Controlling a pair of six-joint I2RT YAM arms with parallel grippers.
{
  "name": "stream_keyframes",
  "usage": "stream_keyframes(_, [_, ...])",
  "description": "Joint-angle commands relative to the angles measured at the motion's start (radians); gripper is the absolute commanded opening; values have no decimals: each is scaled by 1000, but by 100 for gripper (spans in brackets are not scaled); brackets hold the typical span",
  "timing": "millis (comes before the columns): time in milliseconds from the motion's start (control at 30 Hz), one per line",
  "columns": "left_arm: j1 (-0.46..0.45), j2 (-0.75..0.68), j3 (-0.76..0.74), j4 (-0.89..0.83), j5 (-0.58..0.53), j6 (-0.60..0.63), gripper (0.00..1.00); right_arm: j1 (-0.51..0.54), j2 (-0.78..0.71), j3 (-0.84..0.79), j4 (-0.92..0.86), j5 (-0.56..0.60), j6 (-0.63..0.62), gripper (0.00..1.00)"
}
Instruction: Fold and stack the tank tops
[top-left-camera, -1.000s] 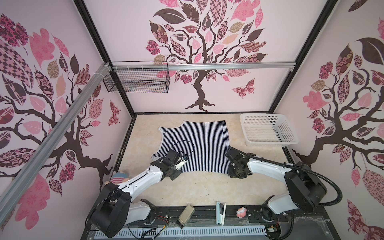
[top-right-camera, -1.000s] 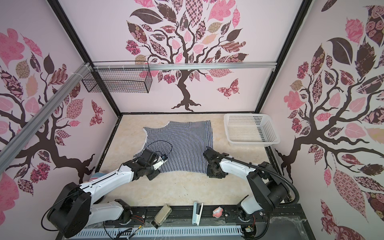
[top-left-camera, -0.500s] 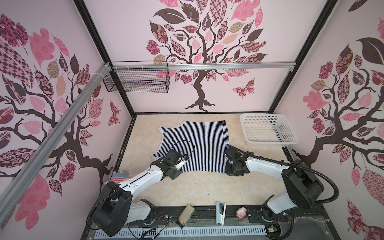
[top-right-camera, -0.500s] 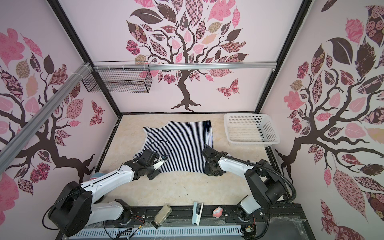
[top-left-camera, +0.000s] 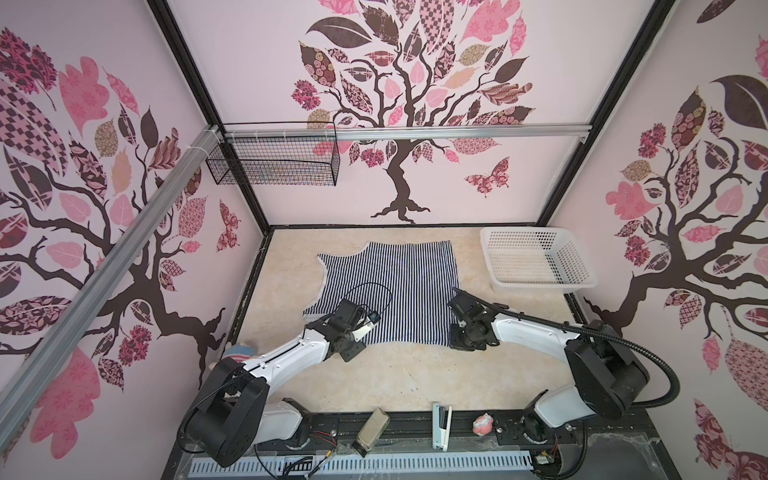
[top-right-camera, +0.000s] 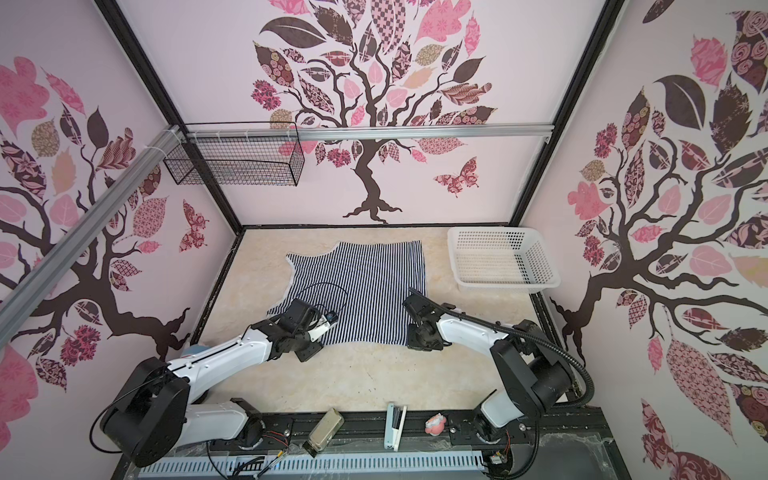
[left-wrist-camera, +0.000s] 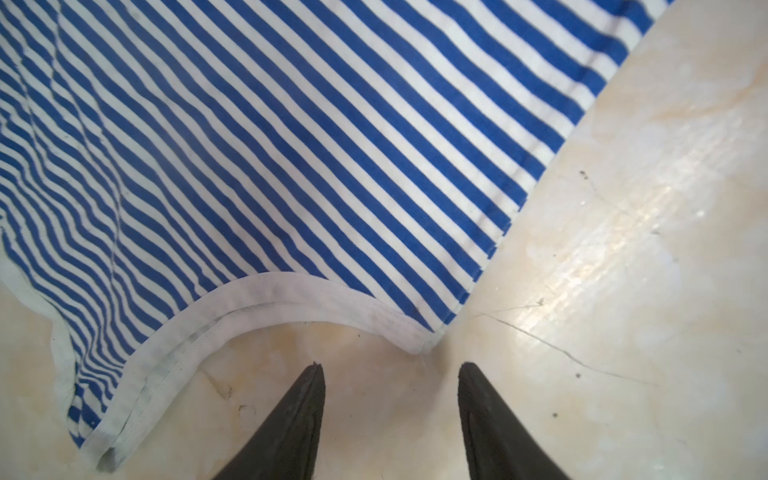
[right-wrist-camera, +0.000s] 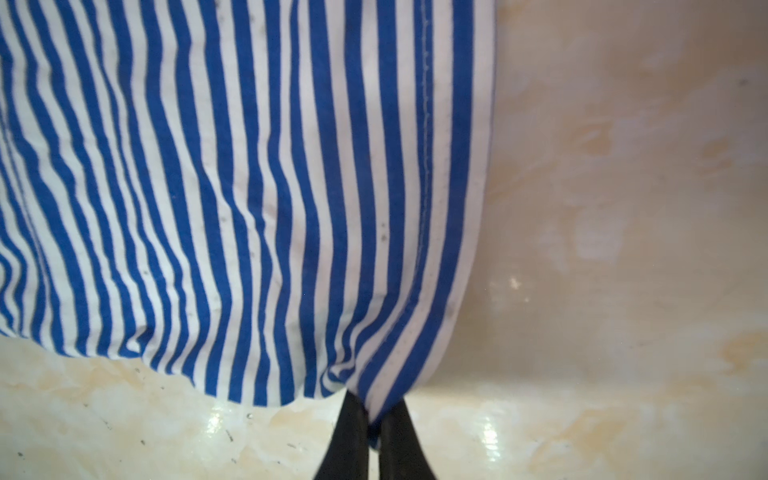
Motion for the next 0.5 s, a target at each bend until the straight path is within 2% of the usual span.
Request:
stream_keyframes(0, [-19,18,16,3,23,-7,56,3,-28,25,-26,-2,0,5])
stream_keyframes(300, [-41,62,6,53,-49,-21,55,3,-38,21,-28,-7,3,1])
stream_keyframes(467, [-41,90,4,76,-92,-20,50,3,-41,18,-35,-3,2,0])
